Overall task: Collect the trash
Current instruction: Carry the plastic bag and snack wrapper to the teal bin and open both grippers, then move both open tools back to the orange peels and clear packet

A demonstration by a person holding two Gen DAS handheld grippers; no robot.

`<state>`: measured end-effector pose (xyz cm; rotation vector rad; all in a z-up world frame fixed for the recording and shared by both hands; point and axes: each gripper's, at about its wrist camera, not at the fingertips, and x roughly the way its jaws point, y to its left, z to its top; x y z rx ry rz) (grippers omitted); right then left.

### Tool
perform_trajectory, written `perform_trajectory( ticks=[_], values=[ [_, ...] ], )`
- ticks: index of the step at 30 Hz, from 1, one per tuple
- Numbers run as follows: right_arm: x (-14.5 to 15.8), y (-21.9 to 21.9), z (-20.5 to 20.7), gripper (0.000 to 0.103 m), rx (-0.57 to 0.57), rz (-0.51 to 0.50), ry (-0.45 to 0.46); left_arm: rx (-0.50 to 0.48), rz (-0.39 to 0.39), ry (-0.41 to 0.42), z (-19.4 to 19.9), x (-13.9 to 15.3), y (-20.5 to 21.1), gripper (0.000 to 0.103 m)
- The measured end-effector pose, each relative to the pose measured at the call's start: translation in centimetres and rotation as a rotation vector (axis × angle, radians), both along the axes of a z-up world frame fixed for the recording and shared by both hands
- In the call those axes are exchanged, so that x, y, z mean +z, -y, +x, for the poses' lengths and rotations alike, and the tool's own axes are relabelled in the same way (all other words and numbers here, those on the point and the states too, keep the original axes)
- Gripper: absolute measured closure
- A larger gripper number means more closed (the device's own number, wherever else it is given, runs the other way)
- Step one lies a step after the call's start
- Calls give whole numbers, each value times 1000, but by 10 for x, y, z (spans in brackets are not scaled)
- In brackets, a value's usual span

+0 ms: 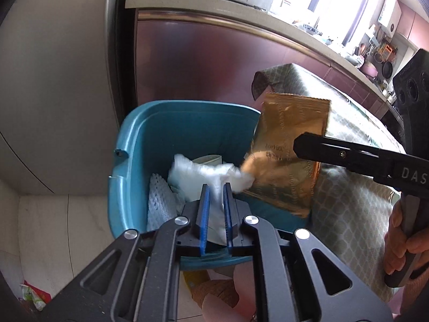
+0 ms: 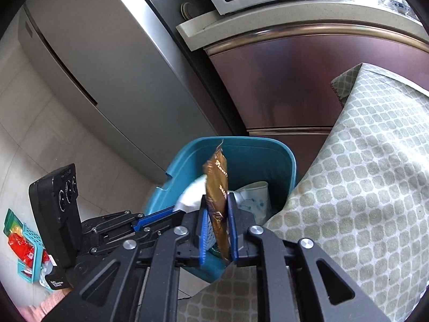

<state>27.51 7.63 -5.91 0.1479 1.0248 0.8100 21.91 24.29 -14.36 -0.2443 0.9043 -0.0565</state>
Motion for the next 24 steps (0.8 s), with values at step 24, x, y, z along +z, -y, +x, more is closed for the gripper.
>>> perform_trajectory(
  ticks=[24],
  values=[
    [52, 112, -72, 66, -84, 85, 171, -210, -20, 229, -44, 69, 84, 64]
  ],
)
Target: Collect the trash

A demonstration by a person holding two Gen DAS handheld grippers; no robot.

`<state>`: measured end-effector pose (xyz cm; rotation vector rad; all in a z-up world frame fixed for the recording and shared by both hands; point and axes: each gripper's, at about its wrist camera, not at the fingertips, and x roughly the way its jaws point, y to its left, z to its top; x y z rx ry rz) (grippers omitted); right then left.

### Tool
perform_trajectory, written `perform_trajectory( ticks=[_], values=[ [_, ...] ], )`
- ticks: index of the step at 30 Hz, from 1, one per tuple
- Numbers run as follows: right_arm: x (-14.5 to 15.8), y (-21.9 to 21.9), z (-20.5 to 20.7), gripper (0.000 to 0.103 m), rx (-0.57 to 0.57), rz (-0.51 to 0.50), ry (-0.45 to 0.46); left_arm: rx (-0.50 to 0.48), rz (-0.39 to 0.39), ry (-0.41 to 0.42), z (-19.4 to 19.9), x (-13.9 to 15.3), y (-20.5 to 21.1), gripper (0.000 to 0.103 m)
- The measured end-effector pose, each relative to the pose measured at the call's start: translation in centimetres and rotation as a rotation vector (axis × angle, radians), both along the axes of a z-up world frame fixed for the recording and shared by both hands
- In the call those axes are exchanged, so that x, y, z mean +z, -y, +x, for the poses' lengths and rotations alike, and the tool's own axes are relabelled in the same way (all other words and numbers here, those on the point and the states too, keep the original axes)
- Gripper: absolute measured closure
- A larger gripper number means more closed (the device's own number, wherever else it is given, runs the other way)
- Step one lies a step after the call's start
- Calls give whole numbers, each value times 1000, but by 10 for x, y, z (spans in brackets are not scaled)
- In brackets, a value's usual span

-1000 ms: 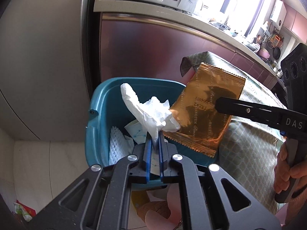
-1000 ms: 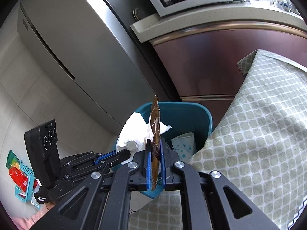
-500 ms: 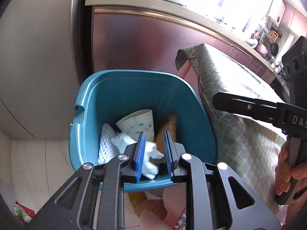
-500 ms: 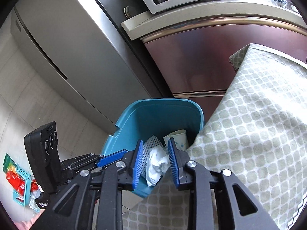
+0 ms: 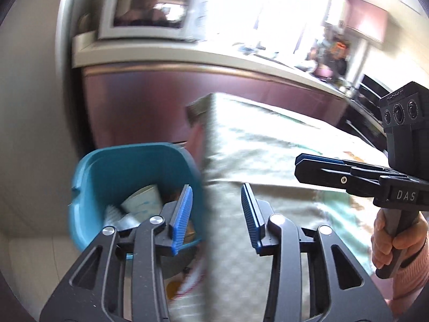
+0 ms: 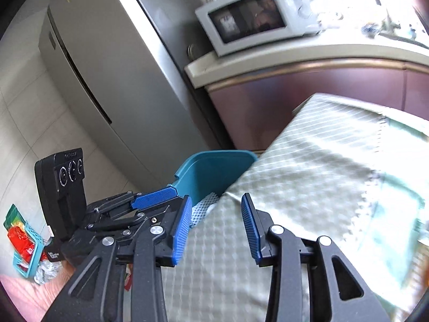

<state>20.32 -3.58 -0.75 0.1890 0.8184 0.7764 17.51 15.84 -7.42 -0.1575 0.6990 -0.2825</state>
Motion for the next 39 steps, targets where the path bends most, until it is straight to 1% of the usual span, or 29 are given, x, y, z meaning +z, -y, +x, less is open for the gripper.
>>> perform_trajectory(
  ticks=[5, 10, 14, 18, 21, 25, 27, 32, 37, 39],
  values=[
    [12, 60, -27, 64, -102, -3, 47, -123, 10, 30, 0, 13, 52, 64],
    [15, 126, -50, 64, -251, -31, 67, -222, 35, 28, 3, 15, 111, 63],
    [10, 178, -62, 64, -378, -27, 54, -287, 57, 15, 11, 13, 154, 63],
    [-1, 228, -70, 64, -502, -14, 24, -338, 77, 11, 23, 9, 190, 64],
    [-11, 255, -72, 64, -565, 2, -2, -363, 101, 9, 33, 6, 212, 64],
    [-24, 275, -68, 62, -610, 20, -27, -380, 124, -4, 45, 3, 234, 63],
    [-29, 280, -64, 58, -619, 28, -39, -380, 138, -11, 53, 2, 243, 63],
    [-41, 282, -55, 58, -634, 41, -69, -381, 160, -25, 68, 0, 255, 64],
    [-48, 284, -48, 58, -634, 62, -92, -408, 221, -14, 76, -6, 271, 62],
    [-49, 284, -47, 58, -633, 77, -100, -419, 232, -24, 80, -9, 277, 61]
  ],
)
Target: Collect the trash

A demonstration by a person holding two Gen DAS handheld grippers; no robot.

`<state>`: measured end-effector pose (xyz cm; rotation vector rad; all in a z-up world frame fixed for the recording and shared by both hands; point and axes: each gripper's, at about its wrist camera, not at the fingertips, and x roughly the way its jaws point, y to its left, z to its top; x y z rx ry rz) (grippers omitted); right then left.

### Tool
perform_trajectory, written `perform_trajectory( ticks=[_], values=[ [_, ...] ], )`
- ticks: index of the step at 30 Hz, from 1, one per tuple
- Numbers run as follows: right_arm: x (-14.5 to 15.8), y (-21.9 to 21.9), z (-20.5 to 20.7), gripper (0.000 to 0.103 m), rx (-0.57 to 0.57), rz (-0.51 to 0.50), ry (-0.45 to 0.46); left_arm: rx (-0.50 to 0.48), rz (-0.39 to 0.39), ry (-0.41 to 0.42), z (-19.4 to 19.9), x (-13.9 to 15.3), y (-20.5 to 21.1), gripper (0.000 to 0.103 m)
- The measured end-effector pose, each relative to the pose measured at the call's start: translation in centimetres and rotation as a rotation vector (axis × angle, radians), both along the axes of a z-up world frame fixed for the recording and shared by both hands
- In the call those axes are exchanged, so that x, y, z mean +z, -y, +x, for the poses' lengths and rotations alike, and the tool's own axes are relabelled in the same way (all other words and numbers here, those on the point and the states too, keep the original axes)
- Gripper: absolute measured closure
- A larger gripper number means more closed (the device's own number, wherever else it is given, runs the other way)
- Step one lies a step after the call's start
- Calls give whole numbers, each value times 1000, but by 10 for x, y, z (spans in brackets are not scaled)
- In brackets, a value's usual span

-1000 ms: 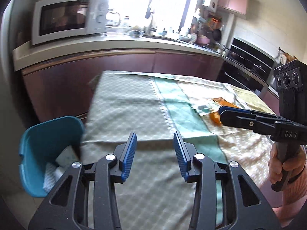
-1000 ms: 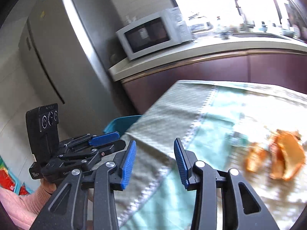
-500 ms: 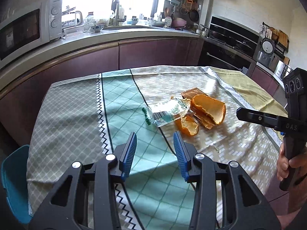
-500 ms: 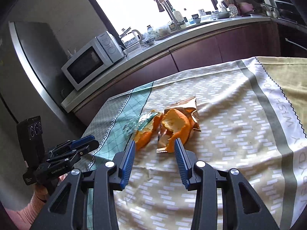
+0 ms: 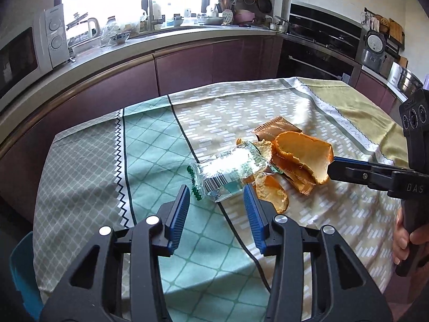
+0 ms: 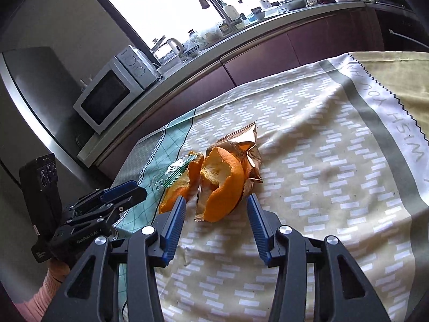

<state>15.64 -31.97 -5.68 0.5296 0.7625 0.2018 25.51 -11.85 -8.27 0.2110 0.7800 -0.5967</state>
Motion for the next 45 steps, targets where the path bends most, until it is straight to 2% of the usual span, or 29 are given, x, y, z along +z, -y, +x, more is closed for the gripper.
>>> perform_trajectory(
  ticks=[3, 5, 7, 9, 13, 20, 21, 22, 24, 29, 32, 37, 45],
  values=[
    [-1, 0, 2, 58, -1, 6, -4, -6, 7, -12, 5, -5, 4, 65],
    [-2, 0, 3, 58, -1, 12, -9, -12, -5, -29, 7, -6, 5, 70],
    [-3, 1, 3, 59, 5, 17, -13, -18, -15, -43, 9, -7, 3, 81],
    [-3, 1, 3, 67, 10, 17, -16, -20, -19, -54, 11, -8, 3, 91],
    [-4, 5, 3, 77, 15, 29, -21, -21, -27, -60, 10, -9, 0, 101],
    [-6, 12, -3, 82, 14, 61, -15, -33, -38, -32, 0, -2, -1, 101],
    [-5, 13, -4, 82, 13, 69, -12, -30, -34, -17, -2, 0, -1, 95],
    [-5, 14, -4, 82, 11, 79, -9, -33, -27, -6, -3, 1, 0, 81],
    [-4, 16, -6, 83, 12, 93, -5, -33, -8, 20, -5, 3, 2, 66],
    [-3, 18, -9, 83, 20, 106, 4, -56, 40, 20, 0, -1, 16, 61],
    [-3, 19, -10, 83, 23, 112, 6, -68, 48, -10, 7, -8, 21, 68],
    [-5, 22, -12, 83, 27, 121, 8, -70, 21, -71, 16, -15, 18, 102],
    [-2, 24, -14, 84, 35, 148, 24, -63, -15, -26, 2, -4, 12, 102]
  ],
)
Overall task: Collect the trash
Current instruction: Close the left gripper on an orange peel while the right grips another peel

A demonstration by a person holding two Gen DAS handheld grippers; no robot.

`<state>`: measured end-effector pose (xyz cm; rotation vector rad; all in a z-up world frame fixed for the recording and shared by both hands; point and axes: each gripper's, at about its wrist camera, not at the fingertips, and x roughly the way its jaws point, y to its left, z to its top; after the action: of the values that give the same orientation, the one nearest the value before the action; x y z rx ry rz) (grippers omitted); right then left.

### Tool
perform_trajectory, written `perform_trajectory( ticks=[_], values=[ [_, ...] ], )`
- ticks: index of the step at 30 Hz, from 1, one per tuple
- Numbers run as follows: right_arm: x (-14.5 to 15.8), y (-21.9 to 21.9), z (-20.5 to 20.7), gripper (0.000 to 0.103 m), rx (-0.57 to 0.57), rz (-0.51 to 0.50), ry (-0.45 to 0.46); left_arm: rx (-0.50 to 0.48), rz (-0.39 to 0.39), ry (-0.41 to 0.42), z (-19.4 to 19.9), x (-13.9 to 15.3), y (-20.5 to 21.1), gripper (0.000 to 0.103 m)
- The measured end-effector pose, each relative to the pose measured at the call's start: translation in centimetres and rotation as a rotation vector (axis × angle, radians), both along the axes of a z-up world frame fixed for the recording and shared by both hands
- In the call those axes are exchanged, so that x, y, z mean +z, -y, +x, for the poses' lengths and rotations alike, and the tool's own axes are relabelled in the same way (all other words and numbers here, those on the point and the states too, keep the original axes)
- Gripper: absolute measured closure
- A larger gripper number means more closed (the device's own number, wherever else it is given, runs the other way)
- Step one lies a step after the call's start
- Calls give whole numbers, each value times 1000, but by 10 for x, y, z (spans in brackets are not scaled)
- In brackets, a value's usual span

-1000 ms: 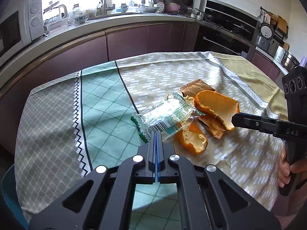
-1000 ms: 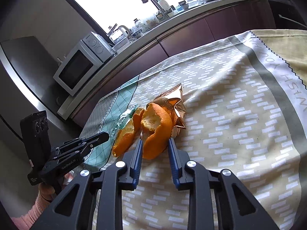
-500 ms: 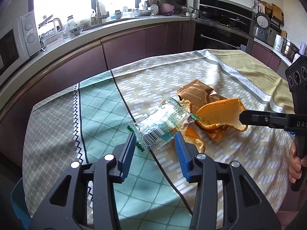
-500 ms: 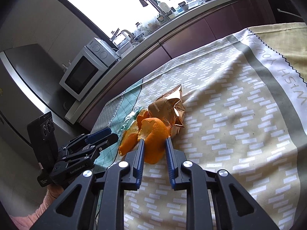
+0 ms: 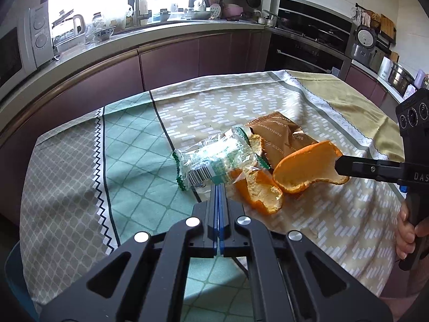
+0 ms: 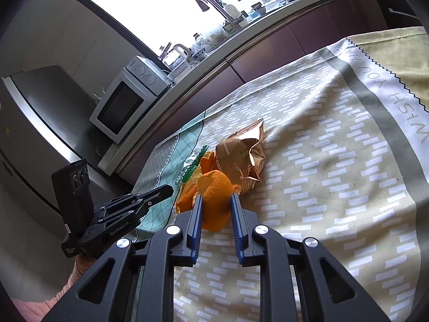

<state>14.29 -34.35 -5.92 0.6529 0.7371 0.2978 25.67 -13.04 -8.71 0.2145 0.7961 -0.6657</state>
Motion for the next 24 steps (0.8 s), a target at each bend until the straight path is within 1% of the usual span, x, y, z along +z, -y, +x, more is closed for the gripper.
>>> perform_trajectory(
  ticks=[3, 6, 7, 8, 9, 10, 12, 13, 15, 18, 20, 23, 24],
  values=[
    [3, 1, -3, 85, 2, 4, 10, 5, -16, 14, -8, 6, -6, 102],
    [6, 2, -5, 86, 4, 3, 19, -2, -5, 46, -14, 11, -8, 102],
    [6, 2, -5, 86, 4, 5, 20, -5, -2, 49, -14, 12, -7, 92],
    [6, 2, -5, 86, 4, 5, 20, -8, 2, 60, -15, 13, -5, 85],
    [6, 2, -5, 86, 2, 5, 19, -3, 15, 82, -14, 15, -3, 74],
    [6, 2, -5, 86, 1, 8, 18, -1, 24, 99, -14, 16, 0, 68],
    [6, 2, -5, 86, 2, 11, 17, -21, 23, 100, -10, 17, 5, 66],
    [5, 1, -5, 86, 3, 12, 16, -31, 30, 99, -8, 16, 8, 64],
    [4, 1, -4, 86, 7, 15, 16, -41, 52, 101, -3, 13, 15, 62],
    [4, 2, -2, 86, 10, 19, 19, -54, 64, 58, 11, 5, 23, 56],
    [3, 2, -1, 86, 13, 19, 16, -62, 76, 43, 17, -1, 28, 54],
    [-1, 3, 0, 86, 13, 22, 8, -71, 85, 34, 20, -5, 31, 55],
    [-2, 3, 0, 86, 12, 24, 6, -74, 81, 25, 21, -6, 32, 60]
  ],
)
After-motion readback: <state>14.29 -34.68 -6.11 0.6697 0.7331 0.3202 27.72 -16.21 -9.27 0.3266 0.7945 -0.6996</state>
